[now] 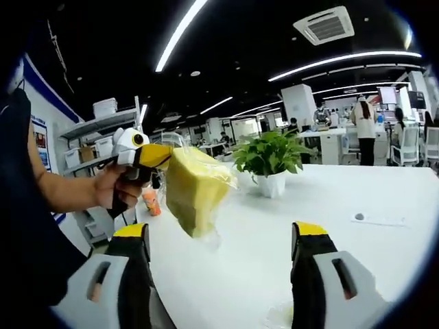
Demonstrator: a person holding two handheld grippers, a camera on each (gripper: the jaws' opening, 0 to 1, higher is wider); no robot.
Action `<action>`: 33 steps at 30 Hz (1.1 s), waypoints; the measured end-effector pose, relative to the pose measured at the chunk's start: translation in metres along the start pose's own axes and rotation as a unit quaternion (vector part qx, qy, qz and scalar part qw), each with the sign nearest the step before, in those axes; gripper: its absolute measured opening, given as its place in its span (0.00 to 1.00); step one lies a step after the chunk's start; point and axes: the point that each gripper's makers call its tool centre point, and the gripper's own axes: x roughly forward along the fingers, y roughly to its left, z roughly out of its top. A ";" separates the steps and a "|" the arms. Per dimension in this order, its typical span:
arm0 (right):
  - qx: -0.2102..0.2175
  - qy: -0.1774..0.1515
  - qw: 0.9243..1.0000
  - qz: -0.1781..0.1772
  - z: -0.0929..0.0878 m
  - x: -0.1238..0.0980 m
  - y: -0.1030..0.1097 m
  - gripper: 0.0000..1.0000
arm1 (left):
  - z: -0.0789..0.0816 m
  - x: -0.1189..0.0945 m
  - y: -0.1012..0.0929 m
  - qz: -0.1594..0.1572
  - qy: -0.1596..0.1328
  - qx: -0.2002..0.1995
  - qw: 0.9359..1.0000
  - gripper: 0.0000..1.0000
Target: Compare the silicone blocks by pressing each to a similar depth, holding the contact briefly, and releasing to observe deformation and rebound differences across the visible hardness samples.
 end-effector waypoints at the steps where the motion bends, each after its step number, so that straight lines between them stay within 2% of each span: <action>1: -0.002 -0.001 1.000 -0.013 0.000 -0.004 -0.006 0.74 | 0.000 0.000 0.000 0.000 0.000 0.000 1.000 0.00; 3: -0.011 -0.011 0.999 -0.041 0.001 -0.009 -0.019 0.85 | 0.001 0.001 0.001 -0.001 0.000 0.006 1.000 0.00; 6: -0.009 -0.011 0.998 -0.055 0.000 -0.016 -0.027 0.96 | 0.001 0.004 0.001 -0.001 0.004 0.013 1.000 0.00; 12: -0.041 -0.005 0.995 -0.094 -0.003 -0.034 -0.043 0.96 | 0.000 0.008 0.011 0.006 -0.005 0.000 1.000 0.00; 20: -0.053 0.005 0.989 -0.135 -0.026 -0.052 -0.064 0.96 | 0.001 0.010 0.025 0.020 -0.016 -0.018 1.000 0.00; 22: -0.085 0.022 0.984 -0.154 -0.037 -0.058 -0.072 0.96 | -0.001 0.009 0.029 0.025 -0.017 -0.021 0.999 0.00; 23: -0.105 0.037 0.979 -0.172 -0.046 -0.064 -0.081 0.96 | -0.002 0.008 0.031 0.028 -0.017 -0.023 0.999 0.00; 27: -0.070 0.027 0.979 -0.188 -0.061 -0.077 -0.092 0.96 | -0.005 0.006 0.039 0.037 -0.026 -0.044 0.998 0.00; 33: -0.056 0.030 0.976 -0.207 -0.077 -0.094 -0.102 0.96 | -0.009 0.005 0.048 0.044 -0.029 -0.057 0.997 0.00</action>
